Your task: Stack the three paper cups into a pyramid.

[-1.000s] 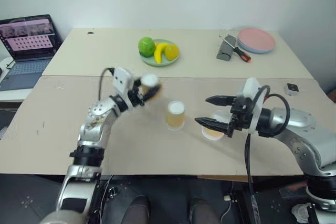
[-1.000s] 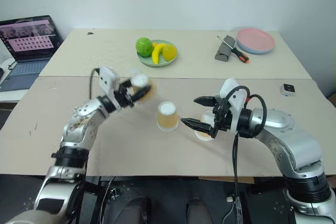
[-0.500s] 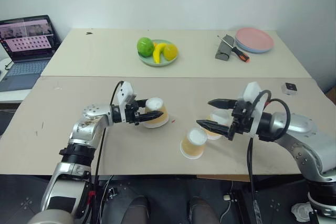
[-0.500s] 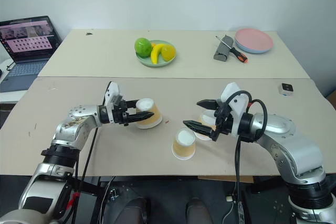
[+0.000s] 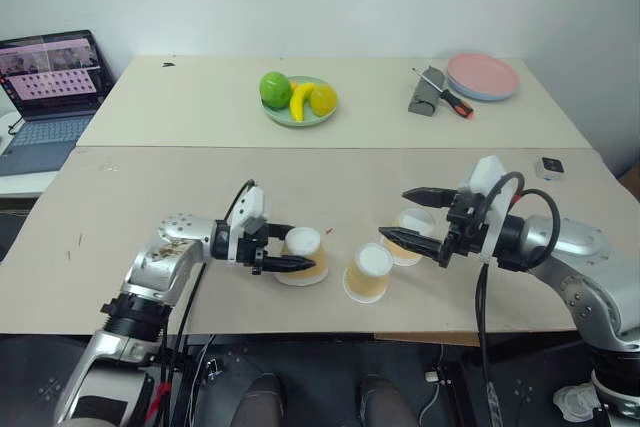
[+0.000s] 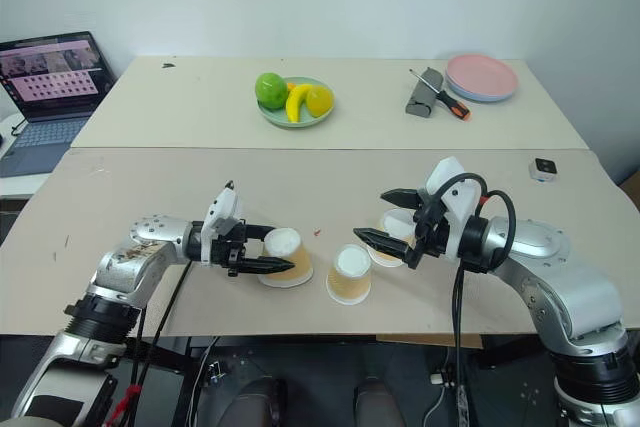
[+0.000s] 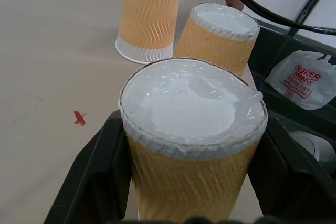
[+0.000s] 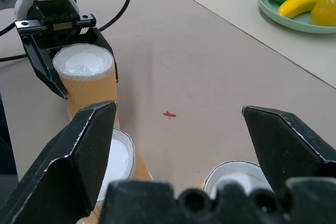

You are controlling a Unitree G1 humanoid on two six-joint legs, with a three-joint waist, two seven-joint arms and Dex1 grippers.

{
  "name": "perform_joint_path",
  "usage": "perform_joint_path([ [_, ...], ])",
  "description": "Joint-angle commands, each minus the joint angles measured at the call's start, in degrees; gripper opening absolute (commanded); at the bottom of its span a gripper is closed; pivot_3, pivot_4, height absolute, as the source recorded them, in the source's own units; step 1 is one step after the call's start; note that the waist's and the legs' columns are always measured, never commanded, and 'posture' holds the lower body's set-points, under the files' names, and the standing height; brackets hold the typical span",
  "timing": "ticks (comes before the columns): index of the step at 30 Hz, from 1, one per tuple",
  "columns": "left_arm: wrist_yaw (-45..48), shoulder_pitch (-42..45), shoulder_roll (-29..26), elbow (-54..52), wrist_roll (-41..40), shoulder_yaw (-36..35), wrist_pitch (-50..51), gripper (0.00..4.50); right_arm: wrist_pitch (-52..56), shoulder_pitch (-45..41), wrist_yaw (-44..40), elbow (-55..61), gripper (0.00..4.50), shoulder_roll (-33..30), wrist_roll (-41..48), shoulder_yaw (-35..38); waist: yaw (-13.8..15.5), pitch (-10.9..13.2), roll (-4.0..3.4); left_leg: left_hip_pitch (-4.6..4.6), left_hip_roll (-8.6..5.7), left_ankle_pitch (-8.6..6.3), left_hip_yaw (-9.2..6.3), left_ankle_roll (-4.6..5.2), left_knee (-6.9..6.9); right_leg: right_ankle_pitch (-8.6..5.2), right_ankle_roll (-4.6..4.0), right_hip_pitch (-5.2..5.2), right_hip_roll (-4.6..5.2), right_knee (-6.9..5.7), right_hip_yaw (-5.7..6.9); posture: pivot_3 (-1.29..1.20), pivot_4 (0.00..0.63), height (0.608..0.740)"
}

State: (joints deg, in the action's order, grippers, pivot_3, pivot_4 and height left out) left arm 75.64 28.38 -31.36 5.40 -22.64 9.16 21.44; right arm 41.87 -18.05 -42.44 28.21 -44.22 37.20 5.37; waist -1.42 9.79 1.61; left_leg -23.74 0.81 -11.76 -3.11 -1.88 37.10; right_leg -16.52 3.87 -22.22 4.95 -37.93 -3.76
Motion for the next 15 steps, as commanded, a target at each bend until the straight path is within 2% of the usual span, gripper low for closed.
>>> perform_joint_path([
  [1,-0.08,-1.01,1.17,-1.62,-0.14,1.5,0.02,2.5,0.17,-0.42,0.26,1.41,4.5,-0.84,0.56,2.3,0.13,0.0,0.0,0.0,0.0,0.0,0.0,0.0,0.0,0.0,0.0,0.0,0.0,0.0,0.0,0.0,0.15,0.74],
  [15,0.59,0.93,5.16,1.59,1.05,3.67,-1.66,2.5,1.75,1.15,0.69,3.11,4.5,-2.45,1.47,4.95,0.58,0.0,-0.01,0.01,-0.02,0.0,0.01,0.0,0.03,0.0,0.0,0.02,0.01,-0.01,0.0,0.0,0.15,0.74],
])
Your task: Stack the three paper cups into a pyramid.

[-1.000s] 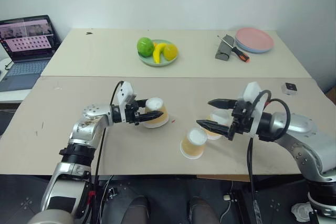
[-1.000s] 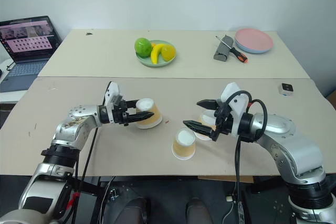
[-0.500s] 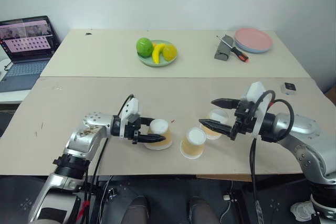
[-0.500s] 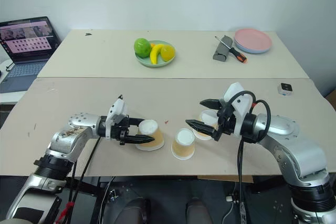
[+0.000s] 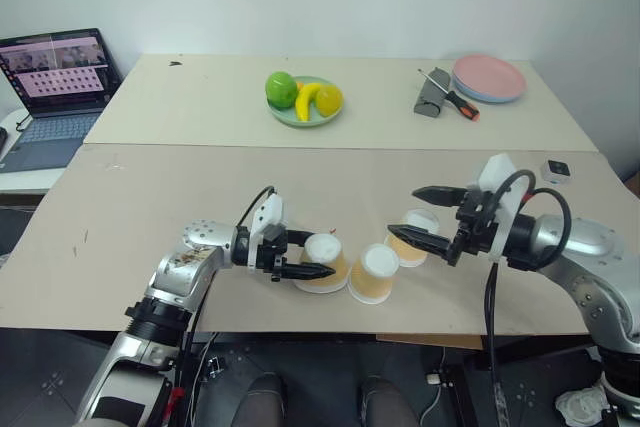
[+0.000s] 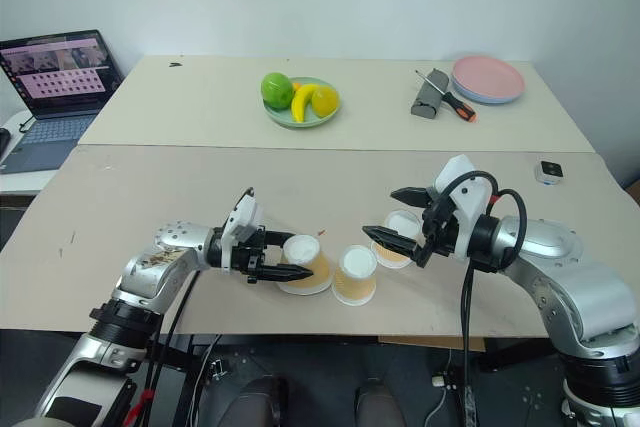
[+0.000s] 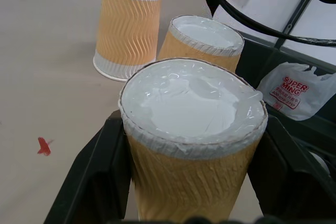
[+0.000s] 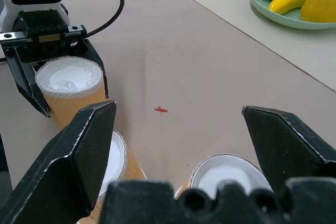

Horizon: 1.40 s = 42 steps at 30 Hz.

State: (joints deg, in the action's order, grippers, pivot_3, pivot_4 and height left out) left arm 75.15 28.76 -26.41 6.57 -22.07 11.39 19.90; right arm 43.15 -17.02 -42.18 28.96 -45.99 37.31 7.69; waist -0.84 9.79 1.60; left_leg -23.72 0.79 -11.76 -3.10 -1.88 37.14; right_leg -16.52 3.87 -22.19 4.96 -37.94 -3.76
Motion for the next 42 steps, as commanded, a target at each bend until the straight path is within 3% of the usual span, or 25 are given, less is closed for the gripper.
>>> perform_joint_path([
  [1,1.26,0.65,0.24,0.58,0.5,1.53,-0.14,2.5,0.57,0.21,0.5,2.47,4.5,-0.7,1.39,2.76,-0.01,0.0,0.0,0.0,0.0,0.0,0.0,0.0,0.0,0.0,0.0,0.0,0.0,0.0,0.0,0.0,0.15,0.74],
  [11,3.16,1.34,0.55,1.43,0.13,2.3,0.38,2.5,1.45,1.17,1.13,3.35,4.5,-0.9,1.37,3.87,0.01,0.0,0.0,-0.01,0.0,0.0,0.0,0.0,0.0,0.0,0.0,0.01,0.0,0.02,0.0,0.0,0.15,0.74],
  [13,3.51,1.29,0.36,1.14,-0.54,2.13,1.55,3.49,1.57,1.19,1.25,3.43,4.5,-0.89,1.37,3.93,-0.01,0.0,0.0,0.0,0.0,0.0,0.0,0.0,0.0,0.0,0.0,0.01,0.0,0.02,0.0,0.0,0.15,0.74],
  [14,3.34,1.34,0.34,1.07,-0.6,2.01,1.9,3.64,1.61,1.19,1.27,3.45,4.5,-0.9,1.36,3.95,-0.01,0.0,0.0,0.0,0.0,0.0,0.0,0.0,0.0,0.0,0.0,0.01,0.0,0.02,0.0,0.0,0.15,0.74],
  [16,2.46,1.53,0.42,1.1,0.05,1.79,1.52,4.43,1.62,1.17,1.24,3.44,4.5,-0.88,1.42,3.97,-0.02,0.0,0.0,-0.01,0.0,0.0,0.0,0.0,0.0,0.0,0.0,0.0,0.0,0.01,0.0,0.0,0.15,0.74],
  [25,2.23,1.64,-1.53,-1.4,-1.02,0.67,4.09,4.48,1.31,0.55,0.76,2.67,4.5,-0.68,1.29,3.45,-0.14,0.0,0.0,-0.01,0.01,0.0,0.0,0.0,-0.01,0.0,0.0,-0.01,-0.01,0.01,0.0,0.0,0.15,0.74],
  [35,1.82,-0.66,-7.8,-12.02,-5.83,-3.17,10.19,4.48,0.24,-0.76,-0.51,0.59,4.5,-0.38,0.26,2.39,-0.21,0.0,0.0,-0.01,0.02,0.0,-0.01,0.0,-0.02,0.0,0.0,-0.02,-0.01,0.01,0.0,0.0,0.15,0.74],
  [42,1.77,3.16,-13.61,-17.11,-14.08,-9.46,19.32,4.48,-0.47,-0.24,-2.54,-0.68,4.5,-1.58,0.09,3.79,-0.23,0.01,0.0,-0.03,0.03,0.0,-0.01,0.0,-0.02,0.0,0.01,-0.04,-0.01,0.01,0.0,0.0,0.15,0.74],
])
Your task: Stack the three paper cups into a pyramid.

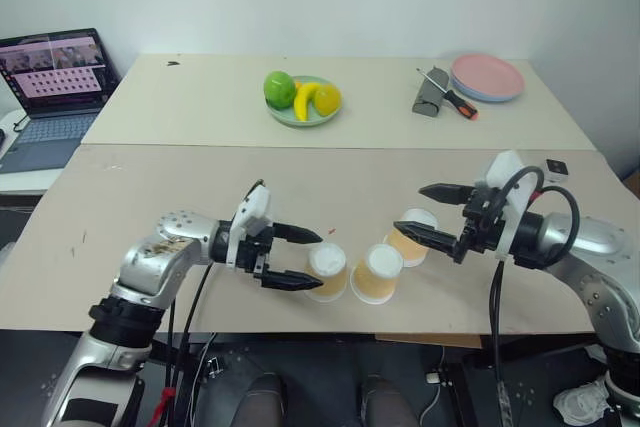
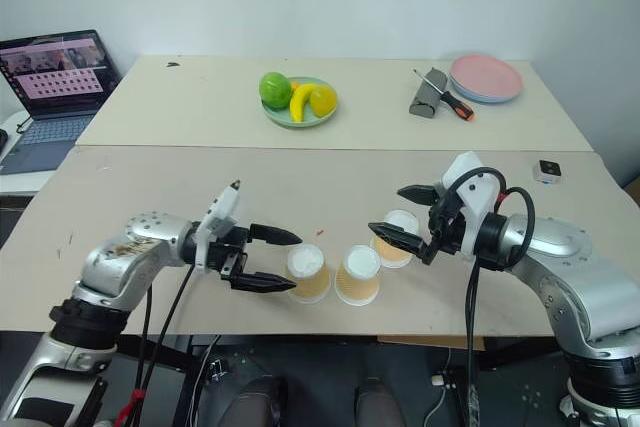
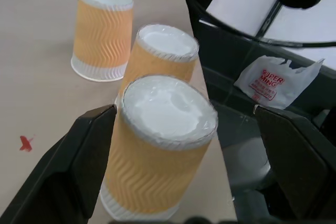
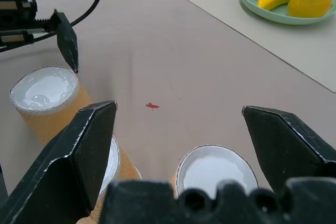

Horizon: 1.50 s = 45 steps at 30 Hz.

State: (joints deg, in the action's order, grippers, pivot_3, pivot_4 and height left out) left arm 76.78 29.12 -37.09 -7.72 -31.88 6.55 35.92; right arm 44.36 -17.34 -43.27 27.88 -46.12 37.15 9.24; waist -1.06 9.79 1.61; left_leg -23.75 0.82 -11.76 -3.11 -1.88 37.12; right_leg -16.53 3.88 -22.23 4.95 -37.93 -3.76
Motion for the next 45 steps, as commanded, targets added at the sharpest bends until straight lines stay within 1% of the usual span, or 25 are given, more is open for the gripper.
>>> perform_joint_path([
  [1,-0.49,3.36,-3.5,-2.5,-4.58,-5.33,3.97,4.48,-1.8,0.92,-2.18,0.29,4.5,-2.0,0.47,3.27,-0.01,0.0,0.0,0.0,0.0,0.0,0.0,0.0,0.0,0.0,0.0,0.0,0.0,-0.01,0.0,0.0,0.15,0.74],
  [5,-1.07,2.48,-5.77,-3.58,-5.09,-6.57,4.62,4.48,-2.49,4.56,-4.23,-2.39,4.5,-4.1,0.94,9.49,0.12,0.0,0.0,0.0,-0.01,-0.01,0.01,0.02,0.0,-0.01,0.01,0.02,0.0,0.07,0.0,0.0,0.15,0.74],
  [7,-1.64,1.42,-6.44,-4.92,-6.03,-7.23,5.35,4.48,-3.11,7.27,-6.03,-6.79,4.5,-5.31,0.56,13.83,0.15,0.0,0.0,-0.01,-0.01,-0.01,0.04,0.02,0.0,0.0,0.01,0.03,0.01,0.08,0.0,0.0,0.15,0.74],
  [11,-3.71,-0.01,-6.34,-6.73,-7.22,-7.9,6.13,4.48,-6.54,13.18,-10.6,-12.67,4.5,-6.78,-1.34,17.15,0.32,0.01,0.0,-0.01,-0.01,-0.01,0.04,0.02,-0.01,0.0,0.01,0.05,0.02,0.08,0.01,0.0,0.15,0.74],
  [14,-4.87,-1.09,-6.46,-8.7,-8.52,-8.11,6.99,4.48,-8.27,14.09,-12.08,-14.76,4.5,-5.83,-1.38,16.05,-0.22,0.0,0.0,0.04,0.01,-0.01,0.08,0.02,0.0,0.0,0.01,0.04,0.0,0.02,-0.03,0.0,0.15,0.74],
  [18,-6.13,-1.52,-6.57,-10.27,-9.12,-8.27,6.93,4.48,-8.36,11.39,-12.21,-15.63,4.5,-2.92,-0.2,13.46,-1.19,0.0,0.0,0.15,0.05,-0.01,0.11,0.02,-0.04,-0.01,0.01,0.07,-0.04,-0.03,-0.1,0.0,0.15,0.74],
  [24,-5.87,-3.1,-8.91,-11.88,-4.24,-8.17,-0.79,4.48,-7.23,5.86,-11.81,-15.54,4.5,0.26,-0.76,7.62,-1.45,0.01,-0.01,0.17,0.05,-0.01,0.11,0.01,-0.09,-0.01,0.01,0.05,-0.05,-0.01,-0.12,0.0,0.15,0.74],
  [28,-6.42,-3.68,-9.27,-12.26,-4.18,-9.85,-3.63,4.48,-6.92,2.8,-12.0,-16.08,4.5,0.78,-0.73,5.73,-1.13,0.01,-0.01,0.12,0.04,-0.01,0.11,0.01,-0.09,0.0,0.01,0.06,-0.04,0.04,-0.12,0.0,0.15,0.74],
  [32,-5.95,-6.13,-11.35,-14.43,-5.3,-11.45,-3.59,4.48,-6.68,0.8,-12.88,-16.5,4.5,0.64,-0.15,4.95,-1.14,0.01,-0.01,0.11,0.05,-0.01,0.1,0.01,-0.1,-0.01,0.0,0.03,-0.05,0.04,-0.11,0.0,0.15,0.74],
  [39,-6.76,-5.99,-11.85,-14.97,-6.89,-11.86,-2.64,4.48,-6.27,1.71,-16.99,-16.76,4.5,-0.24,1.86,4.97,-1.07,0.01,-0.02,0.12,0.05,-0.01,0.11,0.01,-0.09,0.0,0.01,0.05,-0.04,0.01,-0.11,0.0,0.15,0.74],
  [45,-7.5,-5.1,-11.75,-14.95,-7.9,-11.52,-1.88,4.48,-8.09,0.39,-17.26,-20.46,4.5,0.89,-0.48,2.9,-1.2,0.01,-0.02,0.13,0.05,-0.01,0.11,0.01,-0.09,-0.01,0.0,0.04,-0.04,0.01,-0.11,0.0,0.15,0.74],
])
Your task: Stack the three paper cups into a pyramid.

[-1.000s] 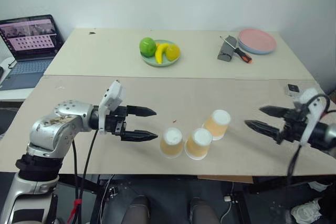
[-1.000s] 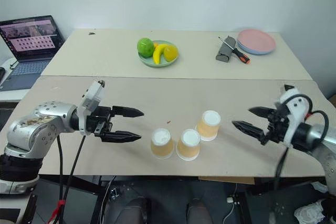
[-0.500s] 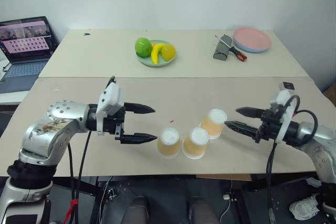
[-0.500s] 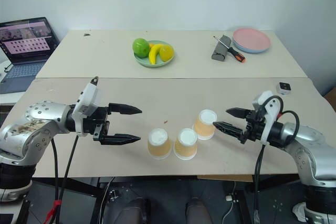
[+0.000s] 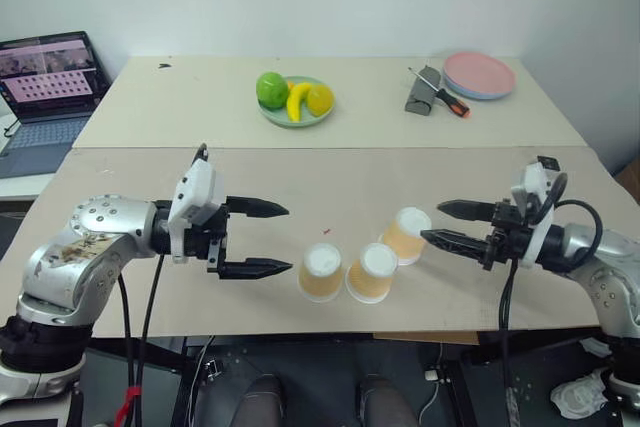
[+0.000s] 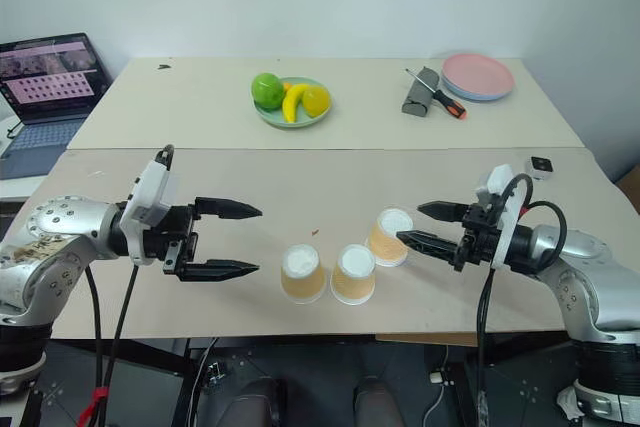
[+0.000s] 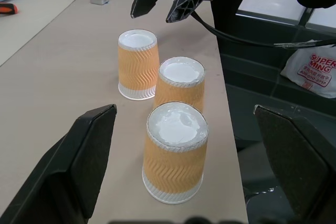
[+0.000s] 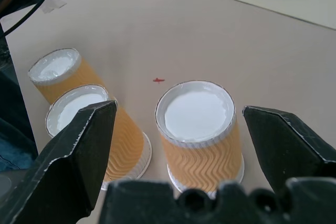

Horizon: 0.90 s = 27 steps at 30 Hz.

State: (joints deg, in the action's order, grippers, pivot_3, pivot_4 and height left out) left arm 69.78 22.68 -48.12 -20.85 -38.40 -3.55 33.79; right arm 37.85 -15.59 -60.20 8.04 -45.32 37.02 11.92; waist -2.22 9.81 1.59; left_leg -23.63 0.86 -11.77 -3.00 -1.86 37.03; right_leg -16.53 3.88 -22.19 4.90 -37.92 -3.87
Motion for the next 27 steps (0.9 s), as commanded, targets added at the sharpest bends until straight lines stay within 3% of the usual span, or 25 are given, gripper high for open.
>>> perform_joint_path([
  [1,-0.68,1.49,-0.67,-1.92,-1.58,-1.41,0.5,4.48,-2.15,-1.63,-0.17,-1.28,4.5,0.24,-1.04,-0.32,-0.05,0.0,0.0,0.0,0.0,0.0,0.0,0.0,0.0,0.0,0.0,0.0,0.0,-0.01,0.0,0.0,0.15,0.74],
  [10,-1.96,2.09,-1.06,-2.27,-2.86,-1.93,2.04,4.48,-8.07,-1.73,-0.5,-4.69,4.5,0.47,-7.86,-5.1,-0.14,0.0,0.0,0.0,0.0,0.0,0.0,0.0,-0.01,0.0,0.0,-0.01,0.0,0.0,0.0,0.0,0.15,0.74],
  [27,-3.56,2.28,-1.35,-1.97,-2.94,-1.69,2.47,4.48,-9.65,-7.32,2.25,-7.22,4.5,5.04,-11.88,-8.63,-0.19,0.0,-0.01,0.02,0.0,0.0,-0.01,0.0,-0.01,0.0,0.0,-0.02,0.0,-0.02,0.0,0.0,0.15,0.74],
])
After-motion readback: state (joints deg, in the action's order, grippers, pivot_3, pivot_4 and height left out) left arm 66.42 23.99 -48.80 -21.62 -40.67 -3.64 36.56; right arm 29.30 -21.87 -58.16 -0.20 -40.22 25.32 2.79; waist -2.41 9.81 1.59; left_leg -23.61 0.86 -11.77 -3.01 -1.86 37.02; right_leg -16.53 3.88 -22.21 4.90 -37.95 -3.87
